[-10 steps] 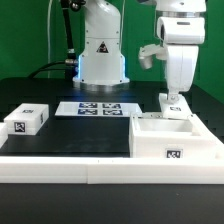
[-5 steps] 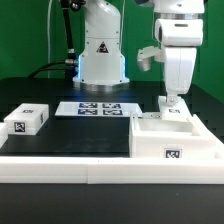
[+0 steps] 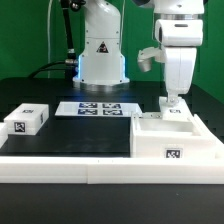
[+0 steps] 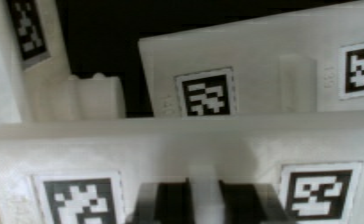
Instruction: Assemble cabinet
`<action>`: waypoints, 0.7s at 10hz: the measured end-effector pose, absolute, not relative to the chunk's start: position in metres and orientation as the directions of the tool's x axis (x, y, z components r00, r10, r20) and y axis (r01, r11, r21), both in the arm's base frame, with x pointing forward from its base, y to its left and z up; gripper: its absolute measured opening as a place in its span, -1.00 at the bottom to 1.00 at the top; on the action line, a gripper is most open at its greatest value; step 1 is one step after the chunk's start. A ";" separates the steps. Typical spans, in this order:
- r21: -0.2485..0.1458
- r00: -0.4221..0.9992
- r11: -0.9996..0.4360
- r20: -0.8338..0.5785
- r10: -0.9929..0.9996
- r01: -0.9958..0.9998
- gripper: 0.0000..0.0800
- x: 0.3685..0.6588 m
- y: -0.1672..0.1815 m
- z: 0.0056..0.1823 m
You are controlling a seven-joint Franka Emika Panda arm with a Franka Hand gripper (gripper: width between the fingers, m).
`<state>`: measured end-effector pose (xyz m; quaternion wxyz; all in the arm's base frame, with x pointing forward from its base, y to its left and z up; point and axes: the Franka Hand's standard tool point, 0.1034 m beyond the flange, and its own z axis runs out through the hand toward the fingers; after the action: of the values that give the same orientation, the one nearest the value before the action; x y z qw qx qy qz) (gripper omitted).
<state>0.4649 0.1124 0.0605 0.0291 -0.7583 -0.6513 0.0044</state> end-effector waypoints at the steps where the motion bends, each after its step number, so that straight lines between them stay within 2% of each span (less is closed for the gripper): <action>1: -0.045 0.153 -0.152 0.037 0.987 0.987 -0.82 0.476 0.112 0.060; 4: -0.030 0.167 -0.166 0.053 0.984 0.986 -0.82 0.515 0.109 0.059; 7: -0.046 0.159 -0.157 0.047 0.986 0.986 -0.82 0.528 0.107 0.059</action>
Offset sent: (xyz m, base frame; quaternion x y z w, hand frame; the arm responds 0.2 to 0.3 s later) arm 0.0496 0.0082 -0.0101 0.0067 0.0089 -0.0166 0.9998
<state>0.5276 0.1067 0.0593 0.0325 -0.7607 -0.6483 -0.0029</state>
